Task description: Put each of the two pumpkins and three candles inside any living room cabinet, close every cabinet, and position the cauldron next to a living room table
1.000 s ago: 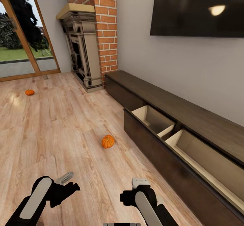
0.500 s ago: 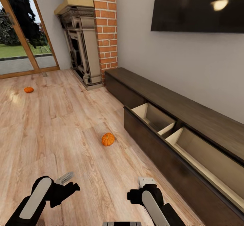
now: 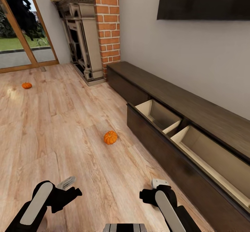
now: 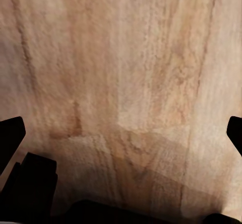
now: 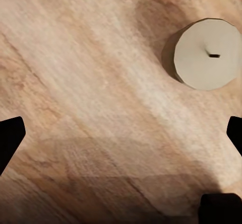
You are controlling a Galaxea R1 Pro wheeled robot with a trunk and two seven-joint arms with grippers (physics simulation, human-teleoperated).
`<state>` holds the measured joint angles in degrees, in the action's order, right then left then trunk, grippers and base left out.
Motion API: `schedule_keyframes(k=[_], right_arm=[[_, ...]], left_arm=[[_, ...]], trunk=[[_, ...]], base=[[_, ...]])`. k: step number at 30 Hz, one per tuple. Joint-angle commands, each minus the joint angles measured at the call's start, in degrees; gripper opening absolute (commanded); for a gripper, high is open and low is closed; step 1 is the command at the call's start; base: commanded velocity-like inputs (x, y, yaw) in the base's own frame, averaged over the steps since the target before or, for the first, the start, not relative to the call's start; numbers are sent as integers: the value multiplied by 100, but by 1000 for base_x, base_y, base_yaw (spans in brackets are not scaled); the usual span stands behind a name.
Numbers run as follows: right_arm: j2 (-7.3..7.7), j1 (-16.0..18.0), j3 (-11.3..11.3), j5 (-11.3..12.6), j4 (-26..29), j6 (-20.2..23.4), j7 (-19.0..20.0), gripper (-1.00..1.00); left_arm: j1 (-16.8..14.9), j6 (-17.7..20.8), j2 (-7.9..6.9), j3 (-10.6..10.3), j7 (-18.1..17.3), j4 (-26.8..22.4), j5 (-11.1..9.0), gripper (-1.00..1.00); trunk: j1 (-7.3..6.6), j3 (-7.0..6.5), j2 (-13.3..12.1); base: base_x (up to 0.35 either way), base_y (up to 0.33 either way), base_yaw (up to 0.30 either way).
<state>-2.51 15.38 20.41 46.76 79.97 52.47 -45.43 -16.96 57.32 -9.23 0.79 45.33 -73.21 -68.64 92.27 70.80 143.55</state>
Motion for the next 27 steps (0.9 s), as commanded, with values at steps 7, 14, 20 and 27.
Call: schedule_keyframes(k=[7,14,20,27], right_arm=[[4,0,-2,-4,1,-8,-19,100],[32,6,-287,-11,1,-19,-238,100],[31,1,-630,-1,1,-10,-858,100],[31,0,-668,0,-40,-9,-949,100]], left_arm=[[0,15,-2,0,-4,0,-4,100],[0,29,-14,-1,-134,-8,-26,100],[0,41,-17,-8,-440,-9,-21,100],[0,50,-26,-9,-492,-9,-26,100]], trunk=[[18,156,10],[36,311,19],[51,444,27],[69,599,36]], base=[[0,0,0],[0,0,0],[0,0,0],[0,0,0]])
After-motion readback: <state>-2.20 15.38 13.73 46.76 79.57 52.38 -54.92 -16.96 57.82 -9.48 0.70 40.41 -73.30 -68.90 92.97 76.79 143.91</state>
